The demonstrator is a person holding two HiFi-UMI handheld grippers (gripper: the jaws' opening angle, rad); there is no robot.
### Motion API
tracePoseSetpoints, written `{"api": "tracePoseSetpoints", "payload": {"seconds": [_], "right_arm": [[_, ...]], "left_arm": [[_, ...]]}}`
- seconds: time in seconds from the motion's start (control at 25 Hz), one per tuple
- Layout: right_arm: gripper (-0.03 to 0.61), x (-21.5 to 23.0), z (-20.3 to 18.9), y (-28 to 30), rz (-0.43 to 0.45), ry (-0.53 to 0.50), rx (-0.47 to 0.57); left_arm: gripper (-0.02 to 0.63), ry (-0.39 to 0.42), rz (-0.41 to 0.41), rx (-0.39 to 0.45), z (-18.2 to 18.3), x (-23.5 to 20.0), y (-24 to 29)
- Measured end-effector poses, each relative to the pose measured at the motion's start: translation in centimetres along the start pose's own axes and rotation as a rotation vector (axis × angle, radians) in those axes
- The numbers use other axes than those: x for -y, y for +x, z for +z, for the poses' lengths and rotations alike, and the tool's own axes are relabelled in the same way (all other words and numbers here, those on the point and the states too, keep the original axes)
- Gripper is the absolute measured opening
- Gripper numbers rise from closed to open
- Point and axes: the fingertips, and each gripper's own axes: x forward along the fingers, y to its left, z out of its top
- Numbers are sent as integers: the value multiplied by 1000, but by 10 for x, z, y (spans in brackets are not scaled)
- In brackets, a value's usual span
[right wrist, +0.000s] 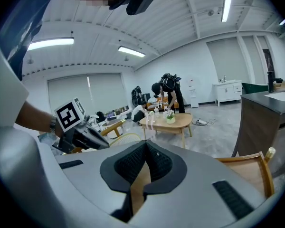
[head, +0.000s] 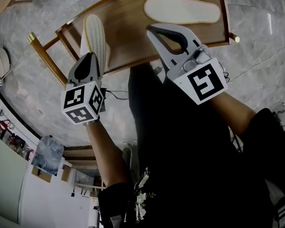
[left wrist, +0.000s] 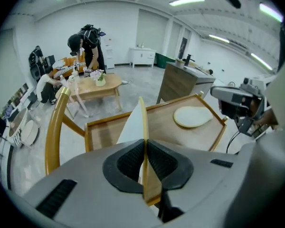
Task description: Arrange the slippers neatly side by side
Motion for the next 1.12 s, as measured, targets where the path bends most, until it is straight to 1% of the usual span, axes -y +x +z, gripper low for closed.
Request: {"api": "tracePoseSetpoints", "payload": {"seconds": [0.12,0.2,0.52,0.72,1.0,1.12], "right_arm": [[-2,1,-2,1,-1,1,-2],[-2,2,-5,1,0,0,-10],[-2,1,-10,1,3,-3,-20],[-2,0,-12,1,-5,-2,-29],[-2,2,-16,2,-32,-9,-34],[-2,-1,-17,3,-38,3,-36]], "left_arm": [[25,-73,50,31,0,-13,-4],[25,-117,76,38,-1,-20,-4],[25,-244,141,69,-1,-38,-3],[25,-280,158,66,-7,-46,0],[25,-307,152,47,-18,-50,9],[25,-334,161,48,-21,-56,10]]}}
